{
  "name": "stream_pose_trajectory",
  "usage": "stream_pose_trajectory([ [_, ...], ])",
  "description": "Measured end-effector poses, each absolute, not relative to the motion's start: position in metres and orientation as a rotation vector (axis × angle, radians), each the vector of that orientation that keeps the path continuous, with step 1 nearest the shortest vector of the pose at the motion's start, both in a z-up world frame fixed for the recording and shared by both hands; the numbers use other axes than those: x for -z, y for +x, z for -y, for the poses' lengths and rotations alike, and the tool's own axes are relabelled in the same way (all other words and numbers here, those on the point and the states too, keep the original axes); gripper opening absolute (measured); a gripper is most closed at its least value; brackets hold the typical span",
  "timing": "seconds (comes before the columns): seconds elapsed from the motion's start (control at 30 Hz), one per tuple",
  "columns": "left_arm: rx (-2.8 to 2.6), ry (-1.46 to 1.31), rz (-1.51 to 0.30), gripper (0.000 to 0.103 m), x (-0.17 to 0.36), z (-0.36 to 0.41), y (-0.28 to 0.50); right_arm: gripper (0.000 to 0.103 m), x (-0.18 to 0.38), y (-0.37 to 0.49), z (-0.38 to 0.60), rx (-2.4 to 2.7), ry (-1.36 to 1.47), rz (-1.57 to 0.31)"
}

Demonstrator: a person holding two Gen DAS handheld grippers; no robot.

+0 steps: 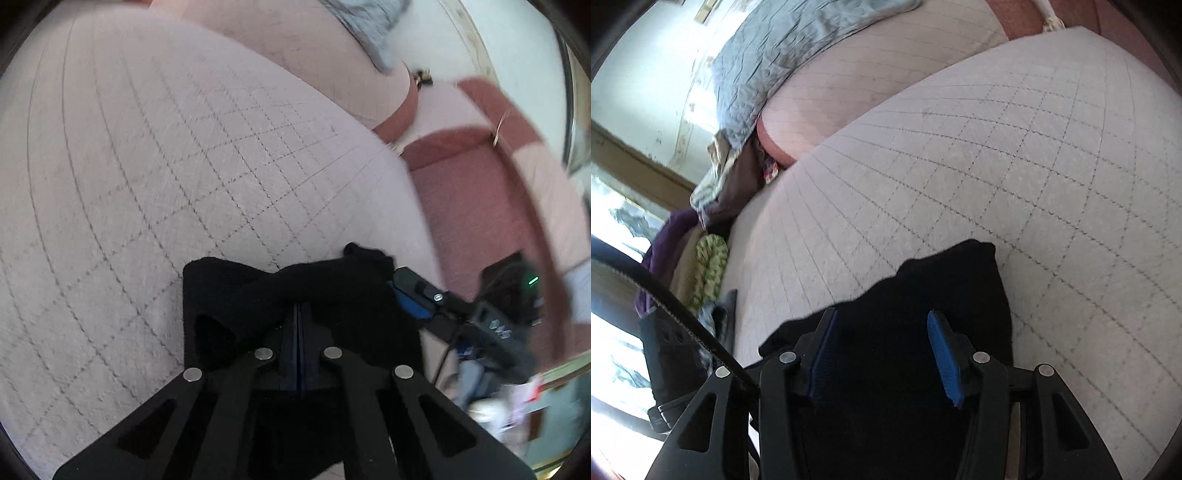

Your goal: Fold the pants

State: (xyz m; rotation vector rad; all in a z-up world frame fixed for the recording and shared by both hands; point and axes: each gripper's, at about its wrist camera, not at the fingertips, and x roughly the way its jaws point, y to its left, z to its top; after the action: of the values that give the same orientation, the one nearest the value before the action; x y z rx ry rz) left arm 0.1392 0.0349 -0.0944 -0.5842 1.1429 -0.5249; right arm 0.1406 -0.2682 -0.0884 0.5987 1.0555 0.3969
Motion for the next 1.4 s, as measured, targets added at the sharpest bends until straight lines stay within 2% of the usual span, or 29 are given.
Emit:
stream_pose_trajectory([
  [0.07, 0.536, -0.622, -1.148, 0.002, 0.089, -0.045, 0.135, 0.054, 0.08, 0.139, 0.273, -0.41, 0.634, -1.037],
  [0.2, 0.466, -0.502, -1.07, 0.025, 0.058, -0.056, 0.105, 0.056, 0.054, 0.105, 0.286, -0.38, 0.626, -0.947],
  [0.3, 0.423, -0.467, -1.023, 0.029, 0.043, -0.067, 0.076, 0.058, 0.044, 0.067, 0.293, -0.321, 0.564, -0.906],
  [0.47, 0.262, -0.358, -0.955, 0.04, 0.033, -0.064, 0.026, 0.06, 0.042, -0.001, 0.285, -0.202, 0.435, -0.854],
  [0.53, 0.151, -0.242, -0.937, 0.053, 0.033, -0.053, 0.008, 0.061, 0.046, -0.022, 0.279, -0.164, 0.371, -0.834],
  [0.6, 0.098, -0.159, -0.918, 0.058, 0.033, -0.045, -0.005, 0.061, 0.051, -0.038, 0.274, -0.139, 0.313, -0.831],
  [0.73, 0.071, -0.065, -0.88, 0.063, 0.032, -0.031, -0.026, 0.062, 0.05, -0.047, 0.266, -0.144, 0.271, -0.823],
  [0.9, 0.067, -0.001, -0.868, 0.063, 0.032, -0.016, -0.035, 0.067, 0.049, -0.052, 0.25, -0.158, 0.195, -0.805],
  [1.4, 0.093, 0.031, -0.887, 0.063, 0.037, -0.002, -0.037, 0.068, 0.06, -0.052, 0.238, -0.171, 0.151, -0.835],
])
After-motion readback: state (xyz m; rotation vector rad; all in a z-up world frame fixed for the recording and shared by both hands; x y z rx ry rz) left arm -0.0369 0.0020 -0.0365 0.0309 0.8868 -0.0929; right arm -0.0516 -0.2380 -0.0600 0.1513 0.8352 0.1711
